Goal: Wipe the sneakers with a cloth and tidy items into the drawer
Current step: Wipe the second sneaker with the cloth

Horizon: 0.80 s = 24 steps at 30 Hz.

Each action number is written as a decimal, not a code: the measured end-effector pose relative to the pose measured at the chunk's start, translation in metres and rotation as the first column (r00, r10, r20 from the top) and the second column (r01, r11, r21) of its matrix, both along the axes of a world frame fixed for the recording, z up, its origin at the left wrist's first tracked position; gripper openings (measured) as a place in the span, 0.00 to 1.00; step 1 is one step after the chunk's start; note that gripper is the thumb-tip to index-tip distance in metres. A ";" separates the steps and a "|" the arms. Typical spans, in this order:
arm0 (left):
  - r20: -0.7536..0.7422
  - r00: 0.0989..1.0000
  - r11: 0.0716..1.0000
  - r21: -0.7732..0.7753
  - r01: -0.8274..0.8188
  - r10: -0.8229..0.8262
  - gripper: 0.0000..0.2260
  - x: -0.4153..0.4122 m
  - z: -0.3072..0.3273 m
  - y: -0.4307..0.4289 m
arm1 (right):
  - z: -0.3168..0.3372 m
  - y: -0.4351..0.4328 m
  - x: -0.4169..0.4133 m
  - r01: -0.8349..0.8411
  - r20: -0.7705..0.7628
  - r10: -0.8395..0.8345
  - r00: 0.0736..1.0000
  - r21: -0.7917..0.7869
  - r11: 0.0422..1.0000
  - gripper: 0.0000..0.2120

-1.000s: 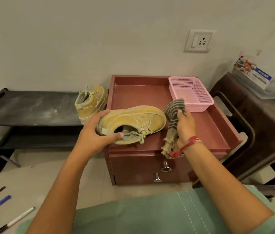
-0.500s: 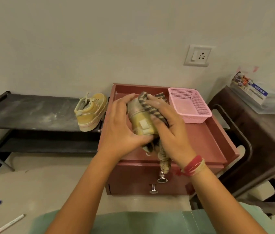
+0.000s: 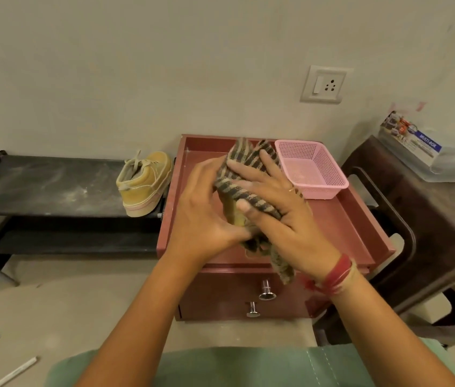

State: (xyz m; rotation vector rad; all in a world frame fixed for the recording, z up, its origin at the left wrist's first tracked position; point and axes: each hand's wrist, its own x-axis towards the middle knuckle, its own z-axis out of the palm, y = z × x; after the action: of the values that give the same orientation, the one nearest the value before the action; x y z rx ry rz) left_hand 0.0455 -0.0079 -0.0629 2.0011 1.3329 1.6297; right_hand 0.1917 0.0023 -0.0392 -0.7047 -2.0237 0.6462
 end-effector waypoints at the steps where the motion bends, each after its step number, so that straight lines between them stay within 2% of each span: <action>1: -0.002 1.000 1.000 0.000 -0.017 0.017 0.40 -0.001 0.000 0.001 | -0.003 0.007 0.002 0.024 -0.011 -0.024 1.000 -0.025 0.999 0.15; 3: -0.011 0.999 0.999 -0.006 -0.046 0.046 0.44 -0.003 -0.001 0.000 | -0.001 0.014 0.006 0.067 -0.145 -0.097 0.985 -0.199 0.978 0.14; 4: -0.007 0.999 0.998 -0.012 -0.054 0.054 0.46 -0.004 0.000 -0.002 | -0.001 0.014 0.007 0.085 -0.164 -0.125 0.979 -0.234 0.968 0.15; 6: -0.004 0.998 0.998 -0.010 -0.056 0.056 0.44 -0.007 -0.002 -0.003 | -0.002 0.006 0.003 0.078 -0.085 -0.092 0.992 -0.157 0.985 0.15; 8: -0.022 0.998 0.998 0.008 -0.059 0.059 0.42 -0.011 -0.005 -0.003 | -0.009 0.002 0.001 0.006 0.035 -0.006 0.999 0.022 1.000 0.15; 9: -0.026 0.998 0.998 0.014 -0.064 0.064 0.42 -0.013 -0.006 -0.003 | -0.012 0.006 0.001 -0.001 0.041 0.000 0.999 0.019 1.000 0.15; 11: -0.011 0.997 0.997 0.000 -0.075 0.075 0.44 -0.014 -0.004 -0.004 | -0.008 0.017 0.000 0.053 -0.094 -0.072 0.993 -0.188 0.981 0.15; 13: -0.001 0.996 0.996 -0.011 -0.090 0.090 0.45 -0.014 -0.004 -0.005 | -0.006 0.018 -0.002 0.076 -0.170 -0.122 0.978 -0.255 0.964 0.15; 16: 0.004 0.997 0.997 0.005 -0.071 0.071 0.42 -0.018 -0.007 -0.004 | -0.008 0.009 -0.011 0.016 -0.021 -0.018 1.000 -0.091 0.996 0.10; 17: 0.009 0.997 0.997 0.009 -0.071 0.071 0.42 -0.018 -0.007 -0.004 | -0.009 0.012 -0.011 0.006 -0.012 -0.007 1.000 -0.080 0.997 0.10; 19: 0.029 0.996 0.997 -0.001 -0.083 0.083 0.43 -0.017 -0.007 -0.003 | -0.005 0.020 -0.011 0.017 -0.121 -0.042 0.992 -0.201 0.979 0.13; 21: 0.038 0.996 0.996 -0.012 -0.083 0.084 0.44 -0.017 -0.007 -0.005 | -0.004 0.019 -0.012 0.032 -0.154 -0.068 0.986 -0.223 0.974 0.14; 24: 0.022 0.997 0.997 0.005 -0.076 0.076 0.41 -0.021 -0.010 -0.006 | -0.013 0.011 -0.013 -0.022 -0.010 0.021 1.000 -0.053 0.998 0.12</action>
State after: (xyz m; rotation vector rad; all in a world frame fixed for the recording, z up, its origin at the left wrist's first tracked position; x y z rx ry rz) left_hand 0.0243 -0.0142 -0.0730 1.9528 1.4140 1.6854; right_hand 0.1784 0.0136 -0.0520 -0.7111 -2.0146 0.7172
